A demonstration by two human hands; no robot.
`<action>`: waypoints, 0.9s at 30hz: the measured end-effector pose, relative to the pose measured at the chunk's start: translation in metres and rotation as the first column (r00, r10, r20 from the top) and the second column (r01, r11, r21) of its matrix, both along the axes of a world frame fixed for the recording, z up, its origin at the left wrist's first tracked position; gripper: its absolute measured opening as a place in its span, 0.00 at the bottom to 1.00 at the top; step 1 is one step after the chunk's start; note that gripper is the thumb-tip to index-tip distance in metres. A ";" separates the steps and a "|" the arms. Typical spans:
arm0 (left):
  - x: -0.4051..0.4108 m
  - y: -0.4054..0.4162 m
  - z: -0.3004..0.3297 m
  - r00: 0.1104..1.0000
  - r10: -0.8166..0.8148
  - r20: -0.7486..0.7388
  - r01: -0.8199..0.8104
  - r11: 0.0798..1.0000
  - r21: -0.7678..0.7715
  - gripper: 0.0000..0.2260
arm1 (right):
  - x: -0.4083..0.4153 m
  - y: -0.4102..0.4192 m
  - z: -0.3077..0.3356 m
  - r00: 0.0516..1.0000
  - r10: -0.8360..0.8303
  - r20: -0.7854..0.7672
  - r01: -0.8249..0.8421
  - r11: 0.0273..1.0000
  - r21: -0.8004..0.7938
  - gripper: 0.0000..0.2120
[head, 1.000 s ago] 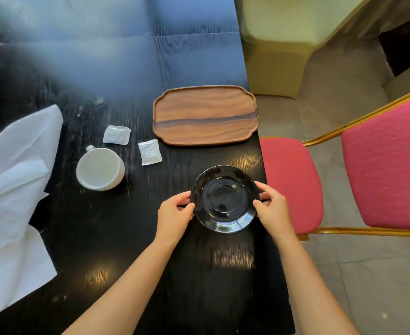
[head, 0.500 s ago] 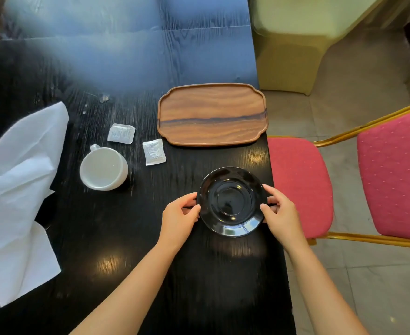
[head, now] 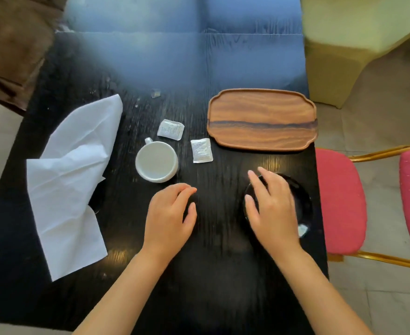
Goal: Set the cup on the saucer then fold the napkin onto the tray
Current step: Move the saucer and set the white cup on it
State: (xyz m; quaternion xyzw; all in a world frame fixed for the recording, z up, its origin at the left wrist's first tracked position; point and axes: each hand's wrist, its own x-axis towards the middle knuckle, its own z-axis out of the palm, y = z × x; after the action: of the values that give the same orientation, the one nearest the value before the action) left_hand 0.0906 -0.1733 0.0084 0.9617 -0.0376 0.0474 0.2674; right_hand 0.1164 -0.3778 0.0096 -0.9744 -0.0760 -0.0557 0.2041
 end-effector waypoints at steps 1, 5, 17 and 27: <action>0.001 0.014 -0.001 1.000 0.018 0.015 -0.019 0.997 0.074 0.17 | 0.004 0.024 -0.002 0.994 0.109 0.021 -0.108 0.993 -0.051 0.23; 0.008 0.057 -0.008 0.978 0.077 -0.193 -0.019 0.958 0.288 0.31 | 0.023 0.094 -0.021 0.919 0.391 -0.047 -0.394 0.911 -0.123 0.28; 0.007 0.087 -0.023 0.977 -0.087 -0.197 0.129 0.968 0.215 0.28 | 0.046 0.122 -0.039 0.847 0.531 0.028 -0.519 0.837 -0.175 0.11; -0.047 0.065 -0.021 0.953 -0.191 -0.235 0.235 0.956 0.175 0.32 | -0.025 0.082 -0.036 0.869 0.491 -0.058 -0.493 0.856 -0.157 0.17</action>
State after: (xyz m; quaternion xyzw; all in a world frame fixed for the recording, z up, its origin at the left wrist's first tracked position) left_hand 0.0434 -0.1080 -0.0126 0.9734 -0.1169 -0.0903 0.1750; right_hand 0.0913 -0.2958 -0.0260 -0.9366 -0.3251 0.0125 0.1301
